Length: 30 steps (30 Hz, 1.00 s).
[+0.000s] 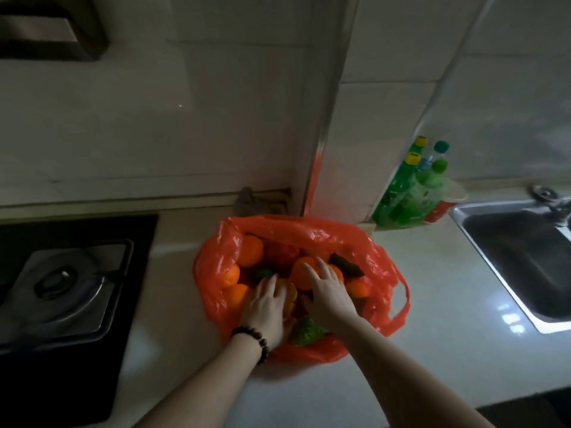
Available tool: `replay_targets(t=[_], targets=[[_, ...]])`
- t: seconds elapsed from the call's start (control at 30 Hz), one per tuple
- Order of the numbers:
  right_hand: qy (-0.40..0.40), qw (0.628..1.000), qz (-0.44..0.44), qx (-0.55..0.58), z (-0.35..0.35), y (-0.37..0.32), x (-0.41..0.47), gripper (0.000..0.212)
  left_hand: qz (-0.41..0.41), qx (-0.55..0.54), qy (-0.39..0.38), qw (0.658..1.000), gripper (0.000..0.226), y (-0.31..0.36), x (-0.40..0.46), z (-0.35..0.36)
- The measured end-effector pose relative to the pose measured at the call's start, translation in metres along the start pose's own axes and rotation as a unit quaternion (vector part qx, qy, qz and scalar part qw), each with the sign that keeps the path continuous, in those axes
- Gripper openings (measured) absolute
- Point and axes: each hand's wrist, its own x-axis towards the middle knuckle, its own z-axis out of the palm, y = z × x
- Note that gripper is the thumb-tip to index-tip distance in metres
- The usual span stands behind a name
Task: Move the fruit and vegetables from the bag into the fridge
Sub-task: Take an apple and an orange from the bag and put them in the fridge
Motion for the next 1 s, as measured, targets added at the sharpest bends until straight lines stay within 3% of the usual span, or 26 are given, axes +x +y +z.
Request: replay_targets(t=[0.17, 0.33, 0.47, 0.73, 1.0], targets=[[-0.051, 0.997, -0.048, -0.018, 0.006, 0.013, 0.029, 0.070, -0.058, 0.000, 0.010, 0.998, 0.081, 0.005, 0.010, 0.002], [-0.041, 0.995, -0.087, -0.034, 0.004, 0.028, 0.041, 0.068, -0.123, -0.010, 0.019, 0.992, 0.084, 0.012, 0.013, -0.002], [-0.037, 0.993, -0.113, -0.012, -0.001, 0.035, 0.040, 0.065, -0.172, -0.046, 0.090, 0.980, 0.082, 0.025, 0.010, -0.008], [-0.041, 0.972, -0.206, 0.103, -0.021, 0.011, 0.018, 0.072, -0.253, -0.052, 0.277, 0.925, 0.081, 0.039, -0.031, -0.041], [-0.075, 0.927, -0.333, 0.155, -0.016, -0.081, -0.023, 0.074, -0.395, -0.053, 0.349, 0.848, 0.084, 0.023, -0.136, -0.067]])
